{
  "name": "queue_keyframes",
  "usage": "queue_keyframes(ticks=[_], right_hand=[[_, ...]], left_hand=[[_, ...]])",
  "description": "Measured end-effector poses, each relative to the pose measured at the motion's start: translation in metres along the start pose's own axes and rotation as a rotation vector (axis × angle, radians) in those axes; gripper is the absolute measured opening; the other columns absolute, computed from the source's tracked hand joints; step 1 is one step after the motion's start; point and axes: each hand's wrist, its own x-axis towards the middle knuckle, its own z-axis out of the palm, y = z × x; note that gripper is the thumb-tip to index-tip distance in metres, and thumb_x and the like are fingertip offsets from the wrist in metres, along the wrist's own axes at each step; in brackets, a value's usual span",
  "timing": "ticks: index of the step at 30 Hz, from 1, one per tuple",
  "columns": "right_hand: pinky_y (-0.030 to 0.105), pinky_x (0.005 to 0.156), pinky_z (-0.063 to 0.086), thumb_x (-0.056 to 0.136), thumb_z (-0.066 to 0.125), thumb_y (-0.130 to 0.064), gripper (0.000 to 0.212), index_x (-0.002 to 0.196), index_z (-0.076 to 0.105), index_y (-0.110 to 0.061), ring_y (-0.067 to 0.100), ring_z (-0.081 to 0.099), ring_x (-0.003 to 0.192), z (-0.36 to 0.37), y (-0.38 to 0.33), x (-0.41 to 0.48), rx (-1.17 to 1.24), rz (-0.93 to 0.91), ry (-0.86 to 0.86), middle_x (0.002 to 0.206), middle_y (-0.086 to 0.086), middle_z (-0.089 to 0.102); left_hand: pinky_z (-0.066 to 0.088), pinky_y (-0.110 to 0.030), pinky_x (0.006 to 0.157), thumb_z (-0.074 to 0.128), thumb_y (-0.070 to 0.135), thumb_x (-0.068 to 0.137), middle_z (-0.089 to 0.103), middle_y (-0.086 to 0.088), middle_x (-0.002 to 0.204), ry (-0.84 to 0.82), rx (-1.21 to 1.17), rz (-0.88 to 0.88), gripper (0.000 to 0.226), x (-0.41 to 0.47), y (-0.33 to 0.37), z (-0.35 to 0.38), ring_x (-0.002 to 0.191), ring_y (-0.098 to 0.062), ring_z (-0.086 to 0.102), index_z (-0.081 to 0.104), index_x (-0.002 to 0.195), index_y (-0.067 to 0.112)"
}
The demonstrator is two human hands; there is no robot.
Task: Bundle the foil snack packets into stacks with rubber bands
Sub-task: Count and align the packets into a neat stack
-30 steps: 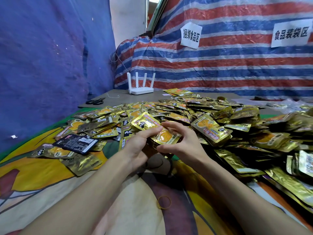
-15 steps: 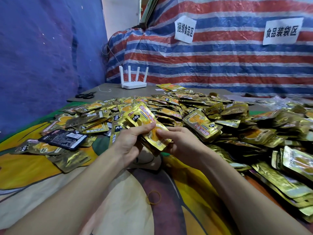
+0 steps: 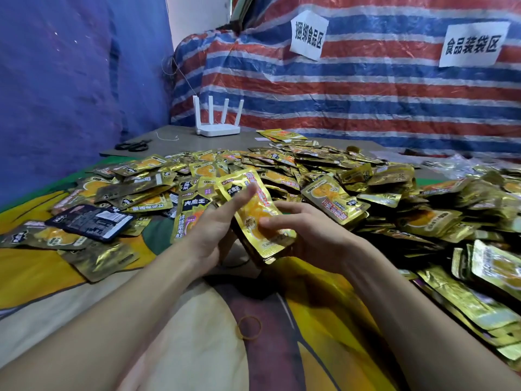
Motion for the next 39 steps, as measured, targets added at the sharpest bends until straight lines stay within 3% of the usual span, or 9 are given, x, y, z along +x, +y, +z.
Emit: queue_keyframes(ticks=[3, 7, 9, 12, 17, 23, 26, 32, 39], right_hand=[[0.029, 0.067, 0.060, 0.091, 0.067, -0.008, 0.015, 0.106, 0.069, -0.008, 0.018, 0.072, 0.080, 0.006, -0.002, -0.008, 0.032, 0.032, -0.045, 0.093, 0.007, 0.073], [0.033, 0.072, 0.057, 0.091, 0.072, -0.022, 0.017, 0.102, 0.071, -0.009, 0.021, 0.069, 0.078, 0.012, 0.001, -0.021, -0.131, -0.036, 0.171, 0.090, 0.009, 0.073], [0.034, 0.071, 0.056, 0.089, 0.075, -0.024, 0.018, 0.101, 0.071, -0.012, 0.020, 0.070, 0.077, 0.010, 0.001, -0.034, -0.198, -0.076, 0.277, 0.088, 0.007, 0.074], [0.029, 0.061, 0.055, 0.086, 0.077, -0.027, 0.015, 0.097, 0.071, -0.018, 0.018, 0.072, 0.072, 0.002, -0.004, -0.058, -0.238, -0.097, 0.396, 0.084, 0.003, 0.076], [0.031, 0.055, 0.056, 0.080, 0.083, -0.036, 0.050, 0.116, 0.054, -0.018, 0.018, 0.073, 0.076, -0.032, -0.038, -0.087, -0.478, -0.108, 0.732, 0.097, 0.005, 0.072], [0.027, 0.058, 0.052, 0.083, 0.081, -0.027, 0.026, 0.096, 0.064, -0.013, 0.012, 0.069, 0.071, -0.106, -0.104, -0.089, -0.723, -0.188, 1.026, 0.090, 0.006, 0.070], [0.041, 0.080, 0.056, 0.085, 0.076, -0.024, 0.050, 0.124, 0.051, -0.004, 0.029, 0.066, 0.098, -0.142, -0.113, -0.087, -0.838, -0.052, 1.236, 0.115, 0.018, 0.064], [0.052, 0.108, 0.035, 0.087, 0.060, -0.028, 0.035, 0.104, 0.050, 0.000, 0.048, 0.041, 0.129, -0.153, -0.074, -0.072, -1.207, 0.369, 1.261, 0.135, 0.035, 0.047], [0.063, 0.114, 0.018, 0.086, 0.058, -0.038, 0.068, 0.137, 0.040, 0.002, 0.047, 0.026, 0.139, -0.136, -0.080, -0.067, -1.382, 0.289, 1.372, 0.146, 0.035, 0.033]], left_hand=[[0.045, -0.066, 0.102, 0.075, 0.088, 0.044, 0.069, -0.022, 0.123, -0.137, 0.094, -0.088, 0.095, -0.002, -0.005, 0.003, 0.115, -0.045, 0.065, 0.077, 0.113, 0.021], [0.019, -0.076, 0.109, 0.061, 0.096, 0.051, 0.059, -0.036, 0.129, -0.104, 0.152, -0.112, 0.109, -0.006, -0.006, 0.013, 0.124, -0.069, 0.041, 0.069, 0.125, 0.017], [0.039, -0.063, 0.109, 0.060, 0.088, 0.067, 0.068, -0.024, 0.121, -0.047, 0.190, -0.005, 0.100, -0.005, -0.006, 0.015, 0.114, -0.049, 0.063, 0.062, 0.132, 0.013], [0.053, -0.038, 0.081, 0.058, 0.063, 0.077, 0.072, -0.006, 0.101, 0.001, 0.227, 0.126, 0.062, -0.002, -0.007, 0.015, 0.082, -0.017, 0.072, 0.063, 0.114, 0.013], [0.043, -0.033, 0.067, 0.057, 0.045, 0.084, 0.068, -0.001, 0.085, 0.004, 0.224, 0.135, 0.043, -0.002, -0.010, 0.013, 0.073, -0.018, 0.063, 0.065, 0.107, 0.010], [0.043, -0.028, 0.061, 0.052, 0.029, 0.100, 0.068, 0.001, 0.079, -0.020, 0.289, 0.148, 0.024, 0.000, -0.013, 0.008, 0.066, -0.017, 0.061, 0.067, 0.102, 0.010], [0.044, -0.025, 0.058, 0.056, 0.029, 0.100, 0.068, 0.001, 0.079, -0.033, 0.343, 0.172, 0.021, 0.002, -0.014, 0.007, 0.066, -0.016, 0.061, 0.070, 0.097, 0.013], [0.045, -0.023, 0.059, 0.059, 0.029, 0.097, 0.068, 0.003, 0.078, -0.028, 0.404, 0.226, 0.018, 0.005, -0.014, 0.007, 0.067, -0.013, 0.062, 0.071, 0.094, 0.016], [0.046, -0.018, 0.060, 0.055, 0.019, 0.101, 0.068, 0.007, 0.075, 0.005, 0.462, 0.256, 0.018, 0.004, -0.014, 0.006, 0.068, -0.010, 0.060, 0.070, 0.097, 0.010]])
